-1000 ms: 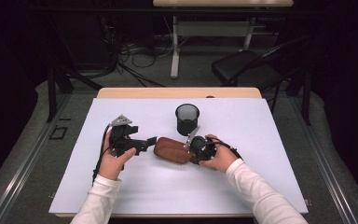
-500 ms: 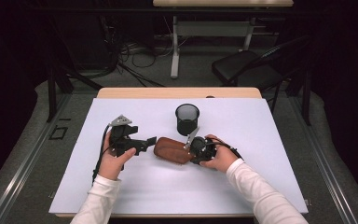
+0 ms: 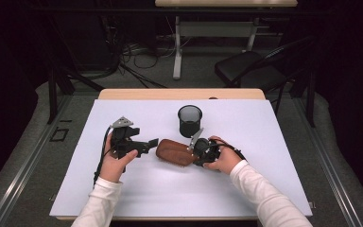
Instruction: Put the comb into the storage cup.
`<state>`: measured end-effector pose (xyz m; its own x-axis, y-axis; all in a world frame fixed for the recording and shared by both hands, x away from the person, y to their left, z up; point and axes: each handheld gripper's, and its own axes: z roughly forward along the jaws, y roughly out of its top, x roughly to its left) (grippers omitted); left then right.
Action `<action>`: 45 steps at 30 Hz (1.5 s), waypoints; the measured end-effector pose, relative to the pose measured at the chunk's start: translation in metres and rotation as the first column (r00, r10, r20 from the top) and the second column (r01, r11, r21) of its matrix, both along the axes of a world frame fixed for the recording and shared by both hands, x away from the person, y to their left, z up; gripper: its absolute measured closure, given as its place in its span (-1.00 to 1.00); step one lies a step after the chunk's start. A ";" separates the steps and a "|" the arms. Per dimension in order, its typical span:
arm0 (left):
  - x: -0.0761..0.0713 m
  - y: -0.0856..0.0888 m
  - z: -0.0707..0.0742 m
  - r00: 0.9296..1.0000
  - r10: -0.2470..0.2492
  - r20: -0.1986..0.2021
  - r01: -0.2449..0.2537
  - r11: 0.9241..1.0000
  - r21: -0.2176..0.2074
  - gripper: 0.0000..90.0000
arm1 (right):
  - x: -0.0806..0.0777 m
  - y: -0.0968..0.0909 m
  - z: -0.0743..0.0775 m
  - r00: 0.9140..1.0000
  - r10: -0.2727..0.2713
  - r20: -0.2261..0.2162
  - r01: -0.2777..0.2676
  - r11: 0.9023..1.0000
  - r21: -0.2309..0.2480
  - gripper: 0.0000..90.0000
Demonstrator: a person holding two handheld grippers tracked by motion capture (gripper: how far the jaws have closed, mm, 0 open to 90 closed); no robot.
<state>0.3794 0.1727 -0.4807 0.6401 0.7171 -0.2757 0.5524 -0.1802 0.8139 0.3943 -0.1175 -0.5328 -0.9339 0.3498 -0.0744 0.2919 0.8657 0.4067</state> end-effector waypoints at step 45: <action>0.000 0.003 0.000 1.000 0.008 -0.002 -0.008 1.000 -0.007 -0.99 | -0.013 -0.005 0.003 0.997 -0.037 0.063 0.030 0.993 0.110 0.61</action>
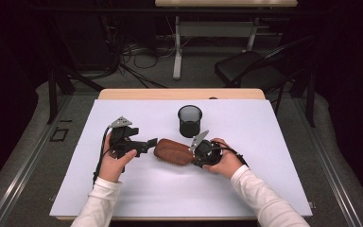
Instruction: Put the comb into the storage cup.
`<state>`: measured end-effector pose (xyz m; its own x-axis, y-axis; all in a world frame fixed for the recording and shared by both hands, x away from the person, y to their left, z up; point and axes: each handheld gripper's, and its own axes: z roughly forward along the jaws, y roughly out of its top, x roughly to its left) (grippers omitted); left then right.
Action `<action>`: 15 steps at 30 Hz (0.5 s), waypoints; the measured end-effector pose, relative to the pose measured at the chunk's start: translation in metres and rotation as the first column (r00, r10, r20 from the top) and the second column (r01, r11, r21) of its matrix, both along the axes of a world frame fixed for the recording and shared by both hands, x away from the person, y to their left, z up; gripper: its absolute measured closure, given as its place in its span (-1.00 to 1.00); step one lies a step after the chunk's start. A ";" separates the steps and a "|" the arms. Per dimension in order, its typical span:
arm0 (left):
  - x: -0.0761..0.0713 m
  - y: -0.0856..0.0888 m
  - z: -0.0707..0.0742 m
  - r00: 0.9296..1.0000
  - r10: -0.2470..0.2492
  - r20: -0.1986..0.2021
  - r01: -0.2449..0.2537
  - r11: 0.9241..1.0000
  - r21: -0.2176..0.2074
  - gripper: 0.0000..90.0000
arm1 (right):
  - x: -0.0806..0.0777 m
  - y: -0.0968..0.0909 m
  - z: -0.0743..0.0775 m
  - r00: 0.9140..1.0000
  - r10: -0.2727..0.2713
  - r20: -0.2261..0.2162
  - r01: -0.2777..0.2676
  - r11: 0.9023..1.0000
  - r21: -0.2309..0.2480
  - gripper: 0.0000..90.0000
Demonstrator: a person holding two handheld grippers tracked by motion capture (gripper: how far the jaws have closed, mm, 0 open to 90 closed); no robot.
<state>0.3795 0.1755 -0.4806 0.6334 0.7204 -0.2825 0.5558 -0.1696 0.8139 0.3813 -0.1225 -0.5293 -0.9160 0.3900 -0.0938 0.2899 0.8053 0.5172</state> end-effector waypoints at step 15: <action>-0.001 -0.001 0.000 1.000 -0.004 0.002 0.004 1.000 -0.003 -0.99 | -0.007 -0.009 0.005 0.998 -0.043 0.046 0.039 0.996 0.079 0.61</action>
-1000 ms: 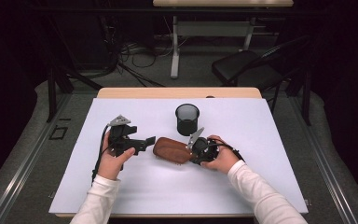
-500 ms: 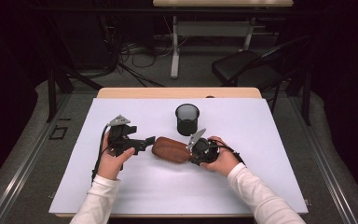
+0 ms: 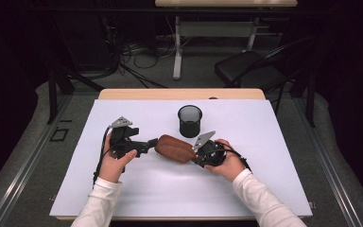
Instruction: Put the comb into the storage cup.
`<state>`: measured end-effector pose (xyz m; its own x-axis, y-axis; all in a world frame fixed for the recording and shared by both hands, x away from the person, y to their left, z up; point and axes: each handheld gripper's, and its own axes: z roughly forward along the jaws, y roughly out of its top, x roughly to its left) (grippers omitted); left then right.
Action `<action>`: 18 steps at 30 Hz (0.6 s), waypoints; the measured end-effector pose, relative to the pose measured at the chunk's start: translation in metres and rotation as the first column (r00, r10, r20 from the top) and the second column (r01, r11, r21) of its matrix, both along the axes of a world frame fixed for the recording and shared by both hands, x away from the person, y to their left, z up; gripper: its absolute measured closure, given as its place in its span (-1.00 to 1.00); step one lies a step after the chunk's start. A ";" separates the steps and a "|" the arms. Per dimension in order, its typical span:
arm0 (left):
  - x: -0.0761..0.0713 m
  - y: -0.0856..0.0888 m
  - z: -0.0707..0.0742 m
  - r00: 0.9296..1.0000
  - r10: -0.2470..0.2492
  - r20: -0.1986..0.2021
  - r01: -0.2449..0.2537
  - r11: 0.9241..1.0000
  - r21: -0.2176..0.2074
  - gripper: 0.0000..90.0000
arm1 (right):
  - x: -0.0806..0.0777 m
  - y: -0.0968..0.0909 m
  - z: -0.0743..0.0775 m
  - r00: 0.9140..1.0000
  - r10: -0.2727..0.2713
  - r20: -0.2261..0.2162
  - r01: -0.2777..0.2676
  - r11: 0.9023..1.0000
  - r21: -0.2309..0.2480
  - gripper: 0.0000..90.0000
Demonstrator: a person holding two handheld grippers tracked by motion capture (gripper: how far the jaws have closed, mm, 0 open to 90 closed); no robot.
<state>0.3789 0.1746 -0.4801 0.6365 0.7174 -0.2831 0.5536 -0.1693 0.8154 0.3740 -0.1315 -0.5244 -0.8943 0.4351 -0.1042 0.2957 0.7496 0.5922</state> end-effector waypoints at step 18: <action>-0.001 0.004 0.003 1.000 0.006 -0.004 -0.006 1.000 -0.021 -0.99 | 0.001 -0.006 0.007 0.995 -0.095 0.039 0.090 0.989 0.113 0.61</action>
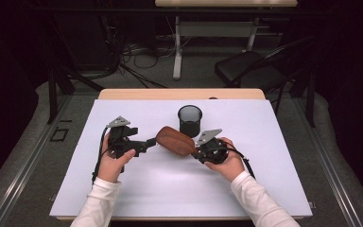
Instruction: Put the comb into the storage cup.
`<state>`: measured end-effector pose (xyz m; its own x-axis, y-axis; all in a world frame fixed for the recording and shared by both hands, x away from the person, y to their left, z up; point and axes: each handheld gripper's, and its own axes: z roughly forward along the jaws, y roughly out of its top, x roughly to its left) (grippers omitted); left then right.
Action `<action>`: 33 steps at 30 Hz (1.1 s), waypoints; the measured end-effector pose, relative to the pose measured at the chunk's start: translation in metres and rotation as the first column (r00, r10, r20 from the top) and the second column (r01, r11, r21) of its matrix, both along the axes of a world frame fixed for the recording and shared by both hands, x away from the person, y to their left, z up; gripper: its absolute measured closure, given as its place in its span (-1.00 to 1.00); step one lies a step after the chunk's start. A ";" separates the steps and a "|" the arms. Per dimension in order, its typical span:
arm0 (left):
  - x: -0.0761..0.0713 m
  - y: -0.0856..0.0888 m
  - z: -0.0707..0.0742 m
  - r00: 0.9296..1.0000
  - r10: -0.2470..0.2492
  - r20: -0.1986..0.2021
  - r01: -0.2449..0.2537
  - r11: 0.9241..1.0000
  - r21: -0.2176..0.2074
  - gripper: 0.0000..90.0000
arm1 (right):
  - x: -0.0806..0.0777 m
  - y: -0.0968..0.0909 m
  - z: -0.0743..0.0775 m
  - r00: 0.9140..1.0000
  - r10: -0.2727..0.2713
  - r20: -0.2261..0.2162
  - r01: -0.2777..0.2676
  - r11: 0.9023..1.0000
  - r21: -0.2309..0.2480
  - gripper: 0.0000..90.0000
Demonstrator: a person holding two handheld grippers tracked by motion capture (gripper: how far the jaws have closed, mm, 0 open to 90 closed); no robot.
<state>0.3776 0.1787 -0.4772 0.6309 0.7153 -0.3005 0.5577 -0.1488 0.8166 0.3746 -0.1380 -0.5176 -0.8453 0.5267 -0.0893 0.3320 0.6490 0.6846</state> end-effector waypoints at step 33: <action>-0.003 -0.007 0.001 1.000 -0.010 -0.011 0.009 0.997 -0.072 -0.99 | -0.014 0.002 0.008 0.978 -0.152 0.141 0.114 0.962 0.247 0.61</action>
